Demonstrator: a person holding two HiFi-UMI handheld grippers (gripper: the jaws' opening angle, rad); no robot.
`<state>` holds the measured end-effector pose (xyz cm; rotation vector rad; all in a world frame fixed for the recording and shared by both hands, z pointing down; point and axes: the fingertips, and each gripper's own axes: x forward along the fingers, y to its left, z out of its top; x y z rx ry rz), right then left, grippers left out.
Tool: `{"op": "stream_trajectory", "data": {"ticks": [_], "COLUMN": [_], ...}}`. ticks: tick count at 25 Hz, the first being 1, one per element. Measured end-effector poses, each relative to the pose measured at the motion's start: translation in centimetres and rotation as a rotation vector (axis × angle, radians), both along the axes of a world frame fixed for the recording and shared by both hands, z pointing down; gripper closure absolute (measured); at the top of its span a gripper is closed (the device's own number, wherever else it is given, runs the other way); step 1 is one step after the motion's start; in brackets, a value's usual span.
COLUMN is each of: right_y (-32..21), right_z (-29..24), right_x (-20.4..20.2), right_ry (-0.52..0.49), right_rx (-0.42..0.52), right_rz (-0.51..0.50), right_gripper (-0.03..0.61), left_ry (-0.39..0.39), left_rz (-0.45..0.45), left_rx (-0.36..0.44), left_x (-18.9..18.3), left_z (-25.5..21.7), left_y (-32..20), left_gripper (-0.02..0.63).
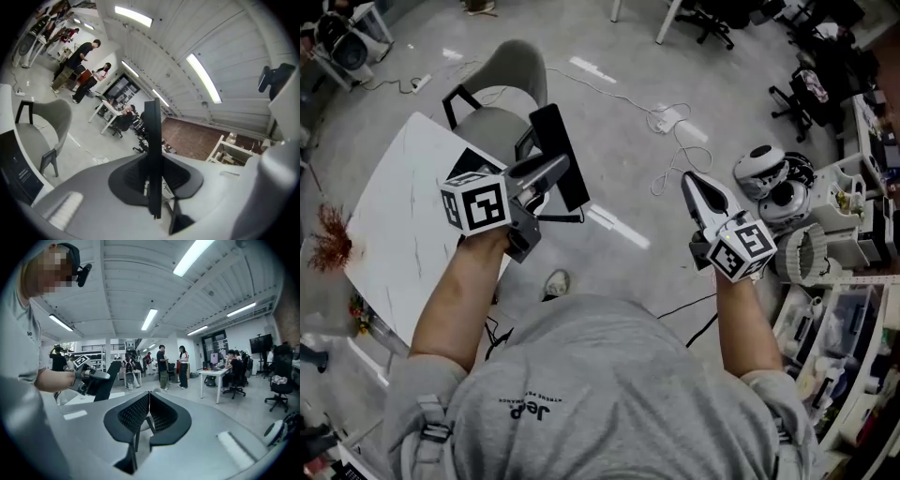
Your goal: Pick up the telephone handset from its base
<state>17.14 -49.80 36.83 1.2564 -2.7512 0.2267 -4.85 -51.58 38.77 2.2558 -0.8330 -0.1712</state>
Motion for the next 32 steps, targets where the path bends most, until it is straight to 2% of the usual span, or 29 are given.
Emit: {"op": "stream_trajectory", "data": {"ticks": [9,16,25,32], "right_y": [4.4,8.1,13.6,15.7], "right_z": [-4.1,-6.6,-11.0,-12.2], "right_x": [12.4,18.9,23.9,25.8], "right_ry": [-0.034,-0.042,-0.03,-0.012], "right_rx": [0.081,0.138,0.202,0.235], "right_rz": [0.204,0.334,0.425,0.467], "right_gripper": [0.572,0.572,0.572,0.572], "left_ry": [-0.006,0.001,0.006,0.023], "left_rz": [0.292,0.507,0.728,0.798], "left_rx": [0.136,0.235,0.314,0.349], "left_x": [13.0,21.2,30.0,33.3], "left_z": [-6.1,-9.4,-12.7,-13.9], "left_y": [1.9,4.6,9.2,10.7], "left_gripper": [0.476,0.476,0.476,0.476]}}
